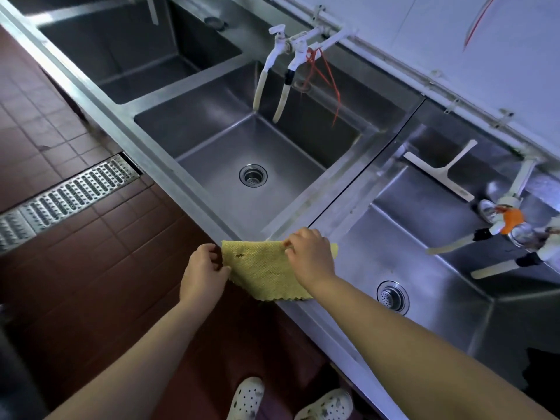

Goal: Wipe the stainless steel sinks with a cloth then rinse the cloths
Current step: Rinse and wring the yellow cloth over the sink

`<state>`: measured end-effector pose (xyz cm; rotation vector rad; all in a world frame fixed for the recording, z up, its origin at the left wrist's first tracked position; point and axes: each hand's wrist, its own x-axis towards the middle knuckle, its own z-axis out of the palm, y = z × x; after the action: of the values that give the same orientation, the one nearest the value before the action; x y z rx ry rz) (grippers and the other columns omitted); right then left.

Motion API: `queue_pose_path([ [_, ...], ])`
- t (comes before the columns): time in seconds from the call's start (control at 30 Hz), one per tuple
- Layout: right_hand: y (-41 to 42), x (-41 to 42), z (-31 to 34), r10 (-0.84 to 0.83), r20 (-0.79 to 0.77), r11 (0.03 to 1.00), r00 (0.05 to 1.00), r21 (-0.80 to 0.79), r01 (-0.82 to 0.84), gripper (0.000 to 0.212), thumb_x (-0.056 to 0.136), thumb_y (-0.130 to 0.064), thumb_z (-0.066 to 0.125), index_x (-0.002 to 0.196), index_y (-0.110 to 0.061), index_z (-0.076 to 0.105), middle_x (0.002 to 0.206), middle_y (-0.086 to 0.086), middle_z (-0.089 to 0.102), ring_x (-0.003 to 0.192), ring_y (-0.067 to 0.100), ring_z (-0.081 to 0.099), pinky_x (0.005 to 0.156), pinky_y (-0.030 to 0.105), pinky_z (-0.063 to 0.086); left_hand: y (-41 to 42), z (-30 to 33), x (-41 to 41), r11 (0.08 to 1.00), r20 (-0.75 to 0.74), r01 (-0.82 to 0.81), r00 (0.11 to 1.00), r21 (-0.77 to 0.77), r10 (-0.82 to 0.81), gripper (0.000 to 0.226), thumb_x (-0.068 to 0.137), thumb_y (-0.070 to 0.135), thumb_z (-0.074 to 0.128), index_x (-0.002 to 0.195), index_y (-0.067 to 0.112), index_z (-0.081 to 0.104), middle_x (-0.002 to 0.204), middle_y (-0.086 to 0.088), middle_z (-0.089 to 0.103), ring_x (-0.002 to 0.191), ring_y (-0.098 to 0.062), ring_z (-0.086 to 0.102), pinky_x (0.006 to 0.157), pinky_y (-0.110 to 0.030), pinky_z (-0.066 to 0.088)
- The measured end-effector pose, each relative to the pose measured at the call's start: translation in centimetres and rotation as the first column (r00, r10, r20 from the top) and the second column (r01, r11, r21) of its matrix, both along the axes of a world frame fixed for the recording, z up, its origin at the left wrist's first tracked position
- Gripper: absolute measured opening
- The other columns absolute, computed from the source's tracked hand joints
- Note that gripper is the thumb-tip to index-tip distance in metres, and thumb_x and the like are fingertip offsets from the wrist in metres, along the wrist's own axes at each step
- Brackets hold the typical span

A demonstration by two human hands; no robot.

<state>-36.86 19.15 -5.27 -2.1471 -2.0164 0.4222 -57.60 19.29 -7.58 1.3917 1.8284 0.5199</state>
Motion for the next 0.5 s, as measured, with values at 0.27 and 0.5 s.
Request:
queue_pose_path([
  [0.27, 1.4, -1.0, -0.1, 0.012, 0.224, 0.994, 0.975, -0.113, 0.013, 0.011, 0.091, -0.017, 0.051, 0.095, -0.02, 0.061, 0.1, -0.001, 0.056, 0.105, 0.024, 0.045, 0.085, 0.035, 0.029, -2.7, 1.2, 0.5, 0.985, -0.066, 0.156, 0.986, 0.072, -0.151, 0.047, 0.079, 0.022, 0.07, 0.121, 0.022, 0.051, 0.104, 0.01, 0.05, 0.09, -0.007, 0.053, 0.07, -0.025, 0.044],
  [0.5, -0.2, 0.7, 4.5, 0.007, -0.027, 0.972, 1.0, -0.235, -0.013, 0.007, 0.083, -0.029, 0.058, 0.084, -0.022, 0.06, 0.086, -0.007, 0.056, 0.095, 0.018, 0.048, 0.09, 0.036, 0.032, -3.7, 2.4, 1.9, 0.975, 0.003, 0.223, 0.975, 0.016, -0.223, 0.059, 0.078, 0.027, 0.071, 0.131, 0.019, 0.045, 0.108, 0.008, 0.054, 0.092, -0.009, 0.056, 0.074, -0.028, 0.05],
])
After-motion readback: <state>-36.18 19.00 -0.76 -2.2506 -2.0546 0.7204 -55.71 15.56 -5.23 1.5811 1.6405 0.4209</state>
